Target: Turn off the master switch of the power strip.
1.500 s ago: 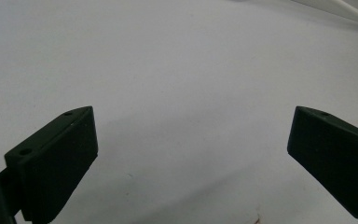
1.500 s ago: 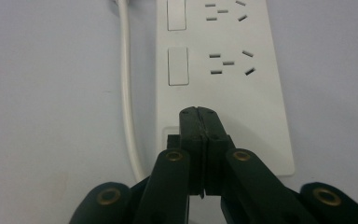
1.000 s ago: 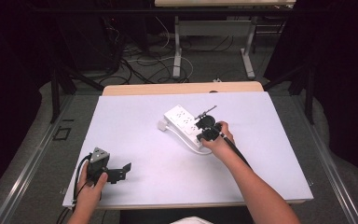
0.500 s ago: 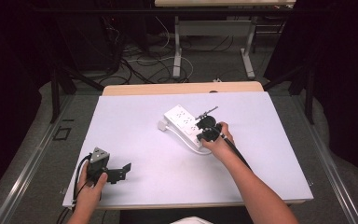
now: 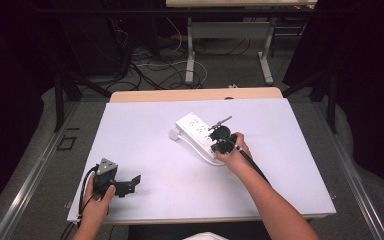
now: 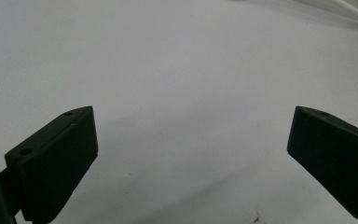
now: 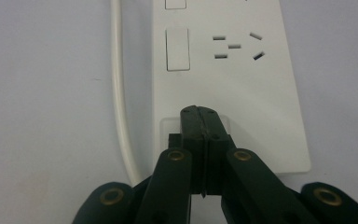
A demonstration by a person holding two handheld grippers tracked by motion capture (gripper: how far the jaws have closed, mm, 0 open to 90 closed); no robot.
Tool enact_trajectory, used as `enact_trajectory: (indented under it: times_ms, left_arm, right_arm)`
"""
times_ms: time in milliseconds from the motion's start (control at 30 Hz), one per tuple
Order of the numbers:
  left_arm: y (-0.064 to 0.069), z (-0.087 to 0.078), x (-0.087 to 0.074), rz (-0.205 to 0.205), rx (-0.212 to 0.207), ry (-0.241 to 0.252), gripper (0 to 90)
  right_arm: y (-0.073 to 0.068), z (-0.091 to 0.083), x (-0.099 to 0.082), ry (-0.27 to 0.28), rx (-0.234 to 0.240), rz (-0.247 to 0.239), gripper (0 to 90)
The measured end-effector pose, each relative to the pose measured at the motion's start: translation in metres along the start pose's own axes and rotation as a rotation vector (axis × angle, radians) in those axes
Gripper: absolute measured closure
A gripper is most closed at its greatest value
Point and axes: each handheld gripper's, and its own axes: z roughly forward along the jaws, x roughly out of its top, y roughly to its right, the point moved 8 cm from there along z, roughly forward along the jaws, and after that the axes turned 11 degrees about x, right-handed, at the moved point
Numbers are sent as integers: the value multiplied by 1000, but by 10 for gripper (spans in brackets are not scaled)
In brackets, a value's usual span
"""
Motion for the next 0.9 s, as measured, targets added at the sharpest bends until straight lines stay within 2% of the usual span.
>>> enact_trajectory:
  times_ms: [33,67,100,133,200,233,400,567,600,633,700,800,833,867,900]
  left_arm:
    - [0,0,0,1,0,0,19]
    - [0,0,0,1,0,-4,19]
    - [0,0,0,1,1,1,19]
    - [0,0,1,-1,1,0,19]
    - [-1,0,1,-3,2,0,19]
    - [-1,1,1,-2,1,0,19]
    - [-1,1,0,-2,0,-3,19]
    - [-1,1,1,-3,2,0,19]
    - [-1,1,1,-4,1,0,19]
    - [-1,1,1,-4,1,0,19]
    - [-1,0,0,-2,1,-1,19]
    - [-1,1,1,-8,1,4,19]
    - [-1,1,1,-9,1,5,19]
    - [-1,1,1,-9,1,4,19]
    - [-1,1,1,-9,0,4,20]
  right_arm:
    - [1,0,1,-12,-4,-18,900]
    - [0,-1,1,-22,-1,12,900]
    - [0,-1,1,-22,-1,12,900]
    - [1,-1,3,5,2,4,899]
    - [2,-2,4,11,8,11,866]
    - [2,0,6,34,10,12,857]
    - [1,-1,5,22,10,32,830]
    - [0,-2,5,9,5,22,797]
    - [-1,-1,5,10,10,33,787]
    - [0,-1,6,17,12,13,777]
    - [0,0,6,25,17,18,759]
    - [1,-2,5,6,9,29,721]
    - [2,-1,6,26,14,31,714]
    - [1,-2,5,7,13,43,705]
    - [2,0,7,44,24,34,697]
